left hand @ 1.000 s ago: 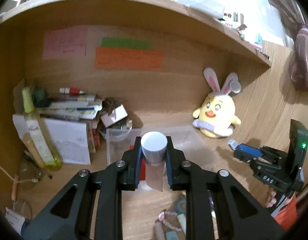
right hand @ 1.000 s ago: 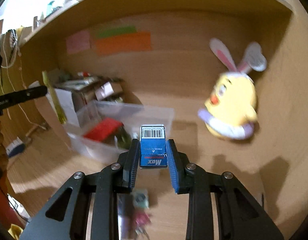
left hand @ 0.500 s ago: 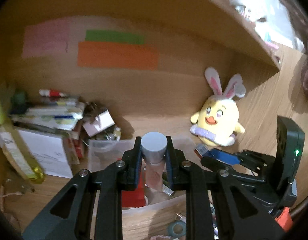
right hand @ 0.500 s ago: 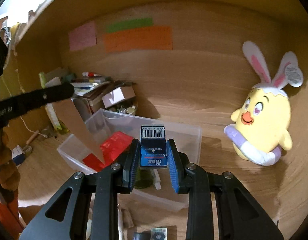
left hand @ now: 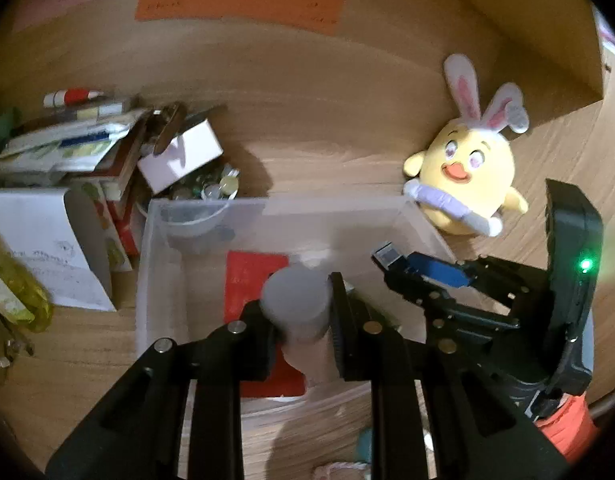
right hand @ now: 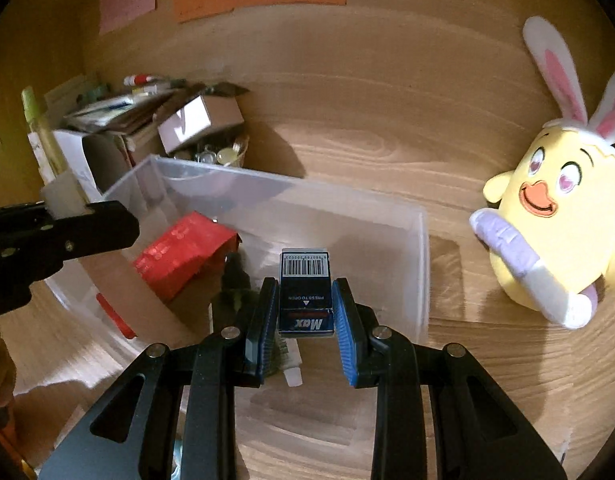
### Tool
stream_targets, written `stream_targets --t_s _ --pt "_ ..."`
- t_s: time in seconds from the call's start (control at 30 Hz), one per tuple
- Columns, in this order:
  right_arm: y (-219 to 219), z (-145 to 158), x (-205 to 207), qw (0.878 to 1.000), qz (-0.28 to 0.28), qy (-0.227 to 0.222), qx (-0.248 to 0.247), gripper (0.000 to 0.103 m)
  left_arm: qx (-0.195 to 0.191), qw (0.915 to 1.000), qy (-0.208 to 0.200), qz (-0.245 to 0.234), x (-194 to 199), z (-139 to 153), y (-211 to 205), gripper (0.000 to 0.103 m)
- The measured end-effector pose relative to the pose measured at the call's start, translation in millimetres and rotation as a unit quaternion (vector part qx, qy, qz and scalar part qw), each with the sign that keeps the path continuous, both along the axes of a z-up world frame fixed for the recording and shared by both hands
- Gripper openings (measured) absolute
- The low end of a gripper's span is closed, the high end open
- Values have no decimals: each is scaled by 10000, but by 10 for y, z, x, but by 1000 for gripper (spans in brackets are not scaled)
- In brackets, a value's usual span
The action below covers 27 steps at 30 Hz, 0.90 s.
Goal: Organize objects
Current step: 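Carry the pink tube and Max box into the bin and open both tools, then withdraw both tools from the bin toward the remaining items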
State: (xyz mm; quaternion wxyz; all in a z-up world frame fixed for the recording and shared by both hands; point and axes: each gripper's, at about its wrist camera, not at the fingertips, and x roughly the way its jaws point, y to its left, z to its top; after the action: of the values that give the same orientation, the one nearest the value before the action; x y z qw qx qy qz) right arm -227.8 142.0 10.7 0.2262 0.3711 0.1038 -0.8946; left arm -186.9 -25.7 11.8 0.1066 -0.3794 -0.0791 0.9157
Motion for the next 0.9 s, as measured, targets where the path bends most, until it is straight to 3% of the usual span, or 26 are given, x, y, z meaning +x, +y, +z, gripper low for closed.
stream_targets --t_s 0.13,0.2,0.27,0.53,0.63,0.77,0.9 --pt "2 -26 -11 10000 -12 -42 41 25 -151 9997 -119 138 7 -51 -28 30" --pt "3 -29 -16 9999 -10 -95 60 25 -225 9994 -114 227 31 -58 -46 53" --pt "14 -16 -6 9999 -4 -120 57 27 -220 9993 -103 272 76 -53 -61 64" --pt "60 190 191 9998 71 178 -16 52 -650 9977 107 131 379 52 50 76" --pt "103 286 312 9993 100 350 -58 58 -779 9967 223 103 524 106 101 80" --pt "216 395 516 9982 117 579 -81 66 -945 9944 436 196 739 184 140 94" --pt "357 455 709 9972 109 724 -128 76 -1041 9926 569 263 932 225 151 98"
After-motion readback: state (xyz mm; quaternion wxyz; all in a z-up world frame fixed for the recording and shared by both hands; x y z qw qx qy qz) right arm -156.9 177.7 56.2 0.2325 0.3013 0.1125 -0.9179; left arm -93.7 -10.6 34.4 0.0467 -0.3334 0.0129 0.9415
